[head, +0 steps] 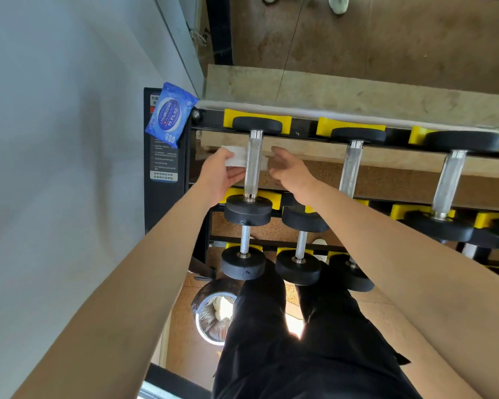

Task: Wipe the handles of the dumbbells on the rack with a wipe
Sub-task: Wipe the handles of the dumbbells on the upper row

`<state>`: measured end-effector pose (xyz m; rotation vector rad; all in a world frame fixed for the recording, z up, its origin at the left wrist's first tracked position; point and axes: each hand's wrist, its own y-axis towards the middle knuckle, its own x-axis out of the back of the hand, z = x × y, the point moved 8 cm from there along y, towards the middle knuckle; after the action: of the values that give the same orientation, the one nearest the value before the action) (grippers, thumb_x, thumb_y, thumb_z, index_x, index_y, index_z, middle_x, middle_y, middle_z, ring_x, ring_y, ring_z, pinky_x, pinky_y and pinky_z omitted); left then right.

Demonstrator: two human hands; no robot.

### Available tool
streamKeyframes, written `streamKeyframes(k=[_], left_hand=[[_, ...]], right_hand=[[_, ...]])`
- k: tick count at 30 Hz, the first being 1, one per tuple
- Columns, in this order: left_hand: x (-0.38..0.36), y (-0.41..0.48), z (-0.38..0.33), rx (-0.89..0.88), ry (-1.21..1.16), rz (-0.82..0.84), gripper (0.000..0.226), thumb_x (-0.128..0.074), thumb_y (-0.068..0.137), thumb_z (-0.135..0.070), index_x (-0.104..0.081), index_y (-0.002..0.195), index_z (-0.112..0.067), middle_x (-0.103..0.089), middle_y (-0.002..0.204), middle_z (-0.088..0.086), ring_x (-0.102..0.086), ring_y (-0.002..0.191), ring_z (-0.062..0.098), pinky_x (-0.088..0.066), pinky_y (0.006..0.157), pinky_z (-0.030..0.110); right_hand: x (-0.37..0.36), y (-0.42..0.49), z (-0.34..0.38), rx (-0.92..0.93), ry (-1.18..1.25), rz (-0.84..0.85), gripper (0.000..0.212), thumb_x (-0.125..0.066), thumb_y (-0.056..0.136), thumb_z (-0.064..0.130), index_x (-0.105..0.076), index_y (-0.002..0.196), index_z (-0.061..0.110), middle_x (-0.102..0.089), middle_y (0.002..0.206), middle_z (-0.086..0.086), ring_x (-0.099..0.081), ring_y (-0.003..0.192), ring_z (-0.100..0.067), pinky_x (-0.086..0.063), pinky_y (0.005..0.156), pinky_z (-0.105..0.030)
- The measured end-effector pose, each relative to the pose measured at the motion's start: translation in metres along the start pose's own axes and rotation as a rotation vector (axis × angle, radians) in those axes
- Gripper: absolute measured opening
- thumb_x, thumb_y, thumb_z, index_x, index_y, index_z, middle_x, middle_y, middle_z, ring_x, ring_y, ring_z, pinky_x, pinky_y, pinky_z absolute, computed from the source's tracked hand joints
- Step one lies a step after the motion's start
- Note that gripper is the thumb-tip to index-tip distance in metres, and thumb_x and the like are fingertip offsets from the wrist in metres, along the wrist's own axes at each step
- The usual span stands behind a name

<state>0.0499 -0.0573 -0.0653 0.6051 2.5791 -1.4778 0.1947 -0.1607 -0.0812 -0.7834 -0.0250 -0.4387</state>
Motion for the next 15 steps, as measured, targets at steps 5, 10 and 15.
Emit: streamKeyframes(k=[5,10,15], left_hand=[[0.002,0.005,-0.002,0.029,0.095,0.006,0.018,-0.041,0.097,-0.009,-0.055,0.108,-0.012,-0.068,0.115,0.02,-0.071,0.101,0.032,-0.056,0.096,0.043],[0.02,0.003,-0.013,-0.076,0.274,-0.02,0.008,-0.049,0.1,-0.008,-0.052,0.096,-0.014,-0.069,0.114,0.016,-0.075,0.094,0.029,-0.059,0.085,0.035],[0.039,0.002,-0.018,-0.227,0.518,-0.127,0.013,-0.066,0.094,-0.007,-0.056,0.092,-0.015,-0.069,0.111,0.014,-0.077,0.088,0.025,-0.06,0.081,0.032]], right_hand=[[-0.015,-0.001,0.012,0.038,-0.152,0.147,0.048,-0.062,0.093,0.001,-0.054,0.139,0.013,-0.058,0.135,-0.007,-0.053,0.12,-0.017,-0.042,0.102,-0.029],[-0.019,-0.002,0.011,0.062,-0.305,0.16,0.01,-0.064,0.095,0.014,-0.07,0.103,0.012,-0.066,0.106,-0.005,-0.057,0.097,-0.015,-0.039,0.082,-0.026],[0.0,-0.005,0.011,0.037,-0.18,0.038,0.013,-0.071,0.089,0.01,-0.068,0.081,0.02,-0.067,0.093,-0.001,-0.059,0.087,-0.011,-0.044,0.072,-0.021]])
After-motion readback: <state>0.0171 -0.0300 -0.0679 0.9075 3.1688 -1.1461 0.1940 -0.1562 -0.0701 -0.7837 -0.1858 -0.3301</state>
